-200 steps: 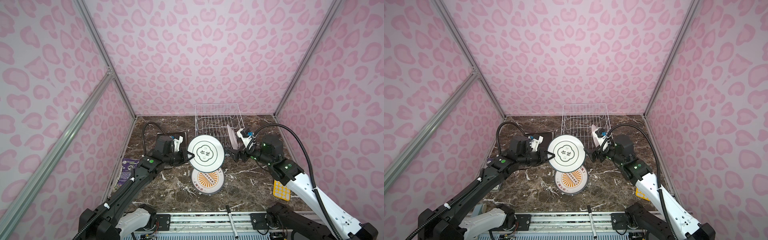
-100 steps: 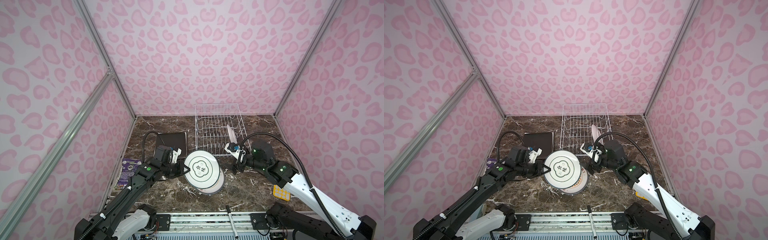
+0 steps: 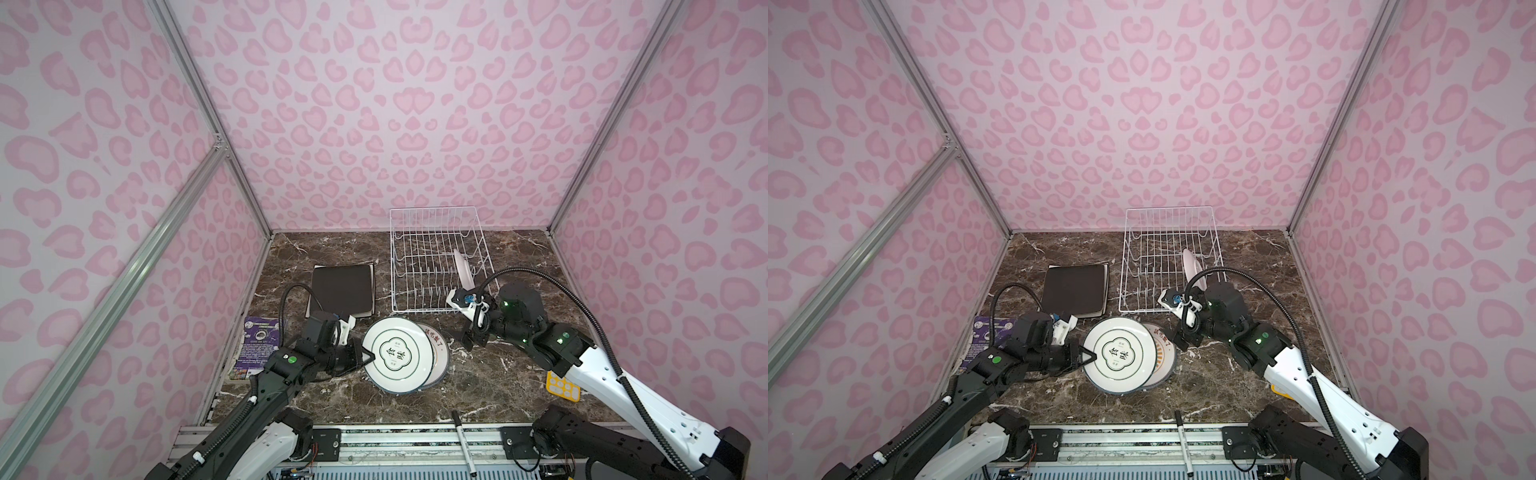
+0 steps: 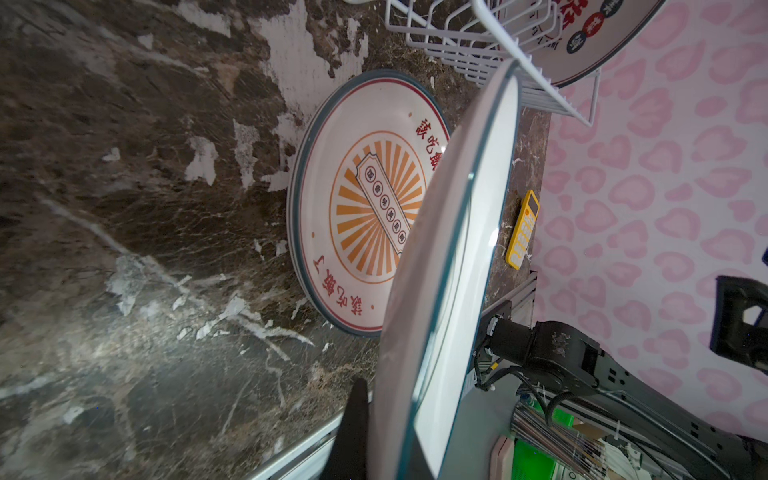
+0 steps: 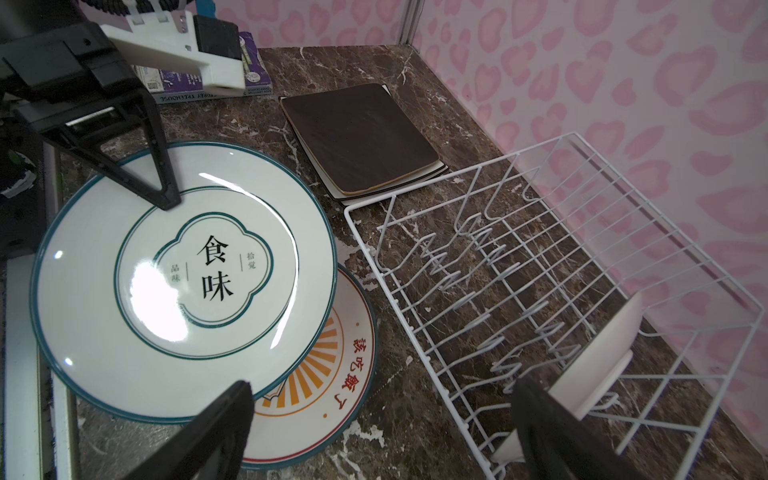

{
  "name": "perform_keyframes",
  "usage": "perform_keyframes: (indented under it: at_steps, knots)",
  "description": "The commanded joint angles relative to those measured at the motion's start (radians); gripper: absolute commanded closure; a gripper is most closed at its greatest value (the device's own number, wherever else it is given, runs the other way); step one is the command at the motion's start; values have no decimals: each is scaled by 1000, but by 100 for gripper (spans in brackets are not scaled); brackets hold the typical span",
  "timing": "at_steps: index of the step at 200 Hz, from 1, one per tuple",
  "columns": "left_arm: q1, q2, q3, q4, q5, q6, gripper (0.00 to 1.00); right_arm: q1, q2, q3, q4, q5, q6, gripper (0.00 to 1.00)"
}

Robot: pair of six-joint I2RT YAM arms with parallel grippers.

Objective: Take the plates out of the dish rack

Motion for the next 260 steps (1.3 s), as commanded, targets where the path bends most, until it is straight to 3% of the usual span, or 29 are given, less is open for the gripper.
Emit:
perform_keyframes:
  at_steps: [1, 106, 260]
  knots:
    - [-4, -5, -21, 81, 1, -41, 97, 1, 3, -2, 12, 12, -6, 2]
    - [-25, 123, -54, 266, 2, -71, 97, 14, 19, -10, 28, 40, 22, 2]
    - [-61, 314, 46, 251, -12, -30, 92, 15, 25, -16, 54, 59, 50, 2]
